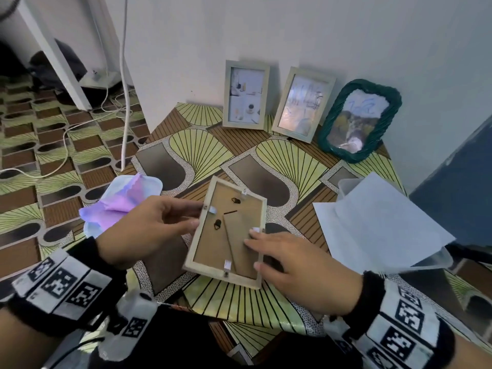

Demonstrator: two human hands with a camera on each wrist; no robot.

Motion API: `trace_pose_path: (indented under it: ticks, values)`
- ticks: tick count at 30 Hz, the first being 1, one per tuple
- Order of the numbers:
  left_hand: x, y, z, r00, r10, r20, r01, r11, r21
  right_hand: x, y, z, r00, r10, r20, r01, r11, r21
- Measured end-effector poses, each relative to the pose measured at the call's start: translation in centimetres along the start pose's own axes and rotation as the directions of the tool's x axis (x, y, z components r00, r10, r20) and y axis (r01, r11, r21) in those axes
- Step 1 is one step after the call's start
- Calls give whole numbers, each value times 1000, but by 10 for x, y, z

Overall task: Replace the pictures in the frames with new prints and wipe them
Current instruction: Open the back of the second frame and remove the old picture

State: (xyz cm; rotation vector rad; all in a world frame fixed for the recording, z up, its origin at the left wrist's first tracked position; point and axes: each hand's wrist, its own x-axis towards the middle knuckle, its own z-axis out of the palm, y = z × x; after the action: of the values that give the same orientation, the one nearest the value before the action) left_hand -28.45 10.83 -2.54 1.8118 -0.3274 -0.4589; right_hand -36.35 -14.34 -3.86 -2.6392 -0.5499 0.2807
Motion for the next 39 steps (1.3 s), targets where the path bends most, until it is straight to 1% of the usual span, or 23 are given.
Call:
trace_pose_path:
  ticks: [3,5,6,8,10,12,14,16,18,20,22,24,26,30,34,39]
  values:
    - [-2,-8,-4,996,-30,78,19,990,139,-2,0,0,1000,-11,19,13,993,-115]
    - [-5,-13,-6,995,-45,88,20,962,271,-2,0,-2,1000,-28,0,28,989,-142]
    - [-6,-16,-7,996,-45,75,18,943,331,-2,0,-4,999,-38,-30,33,989,-147]
    - [-7,-21,-8,1000,-17,12,10,909,416,1,0,-9,994,-30,-109,13,989,-146]
    - [-4,-24,-9,998,37,-53,-8,887,462,6,2,-14,981,4,-192,-33,988,-148]
    - [0,-24,-9,994,78,-75,-27,852,523,15,6,-18,968,53,-244,-89,986,-142]
    - [7,-20,-10,995,89,-45,-44,793,608,26,10,-21,966,111,-233,-146,979,-142]
    - [16,-14,-10,997,80,20,-72,728,682,38,14,-21,966,162,-202,-192,971,-142]
    - [25,-10,-9,993,82,87,-119,672,731,47,16,-21,966,199,-167,-223,964,-144]
    - [32,-8,-8,989,72,129,-145,621,770,54,16,-20,966,229,-123,-246,958,-145]
    - [38,-8,-6,990,35,134,-130,560,818,58,16,-19,959,254,-129,-269,956,-115]
    - [42,-8,-3,994,3,109,-96,504,858,61,16,-18,951,269,-151,-285,953,-99]
    - [45,-7,-1,996,9,86,-79,495,865,64,14,-17,943,287,-170,-306,947,-96]
    - [46,-3,-1,997,2,76,-66,522,851,69,8,-14,918,343,-201,-362,929,-69]
    - [48,0,-1,997,-23,68,-43,567,823,70,6,-14,897,396,-197,-406,914,-11]
    - [50,-2,1,1000,-1,24,-20,544,839,68,7,-13,890,410,-198,-410,911,41]
